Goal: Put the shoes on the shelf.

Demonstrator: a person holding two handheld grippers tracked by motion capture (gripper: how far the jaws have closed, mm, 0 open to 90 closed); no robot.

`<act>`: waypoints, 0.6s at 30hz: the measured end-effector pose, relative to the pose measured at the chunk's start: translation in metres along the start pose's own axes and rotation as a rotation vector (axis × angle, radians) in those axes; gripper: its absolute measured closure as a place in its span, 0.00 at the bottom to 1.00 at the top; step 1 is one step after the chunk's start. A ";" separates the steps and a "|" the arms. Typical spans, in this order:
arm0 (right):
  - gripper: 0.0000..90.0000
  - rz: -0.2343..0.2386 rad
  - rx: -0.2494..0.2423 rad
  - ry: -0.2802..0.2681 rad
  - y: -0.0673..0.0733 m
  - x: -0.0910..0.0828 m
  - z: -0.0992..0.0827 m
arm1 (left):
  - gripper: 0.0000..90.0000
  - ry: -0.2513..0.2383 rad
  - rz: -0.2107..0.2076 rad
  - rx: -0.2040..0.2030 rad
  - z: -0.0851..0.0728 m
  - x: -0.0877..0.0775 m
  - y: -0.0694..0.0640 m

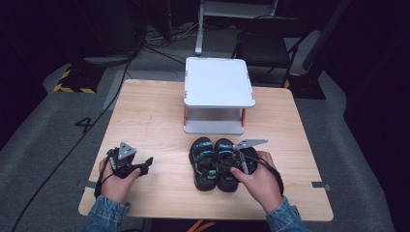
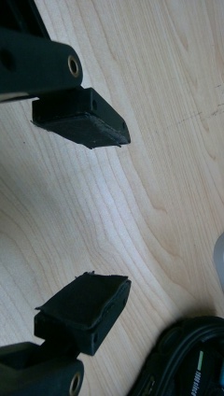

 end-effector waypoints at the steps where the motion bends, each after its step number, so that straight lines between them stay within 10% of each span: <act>1: 0.49 -0.004 0.014 0.016 0.001 0.002 0.000 | 0.30 0.000 0.000 0.000 0.000 0.000 0.000; 12: 0.48 0.003 0.106 0.057 0.001 0.034 -0.001 | 0.30 0.005 -0.009 0.008 -0.004 -0.001 -0.003; 18: 0.46 -0.075 0.048 0.065 0.010 0.050 -0.008 | 0.30 0.003 -0.011 0.003 -0.006 -0.002 -0.004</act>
Point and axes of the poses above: each handheld gripper's, and its own axes: x roughly forward along the jaws, z roughly out of its top, y roughly to its left, the point moved 3 cm from there along x, roughly forward along the jaws, and after that the axes turned 8 degrees about -y, right-handed, at the moved point
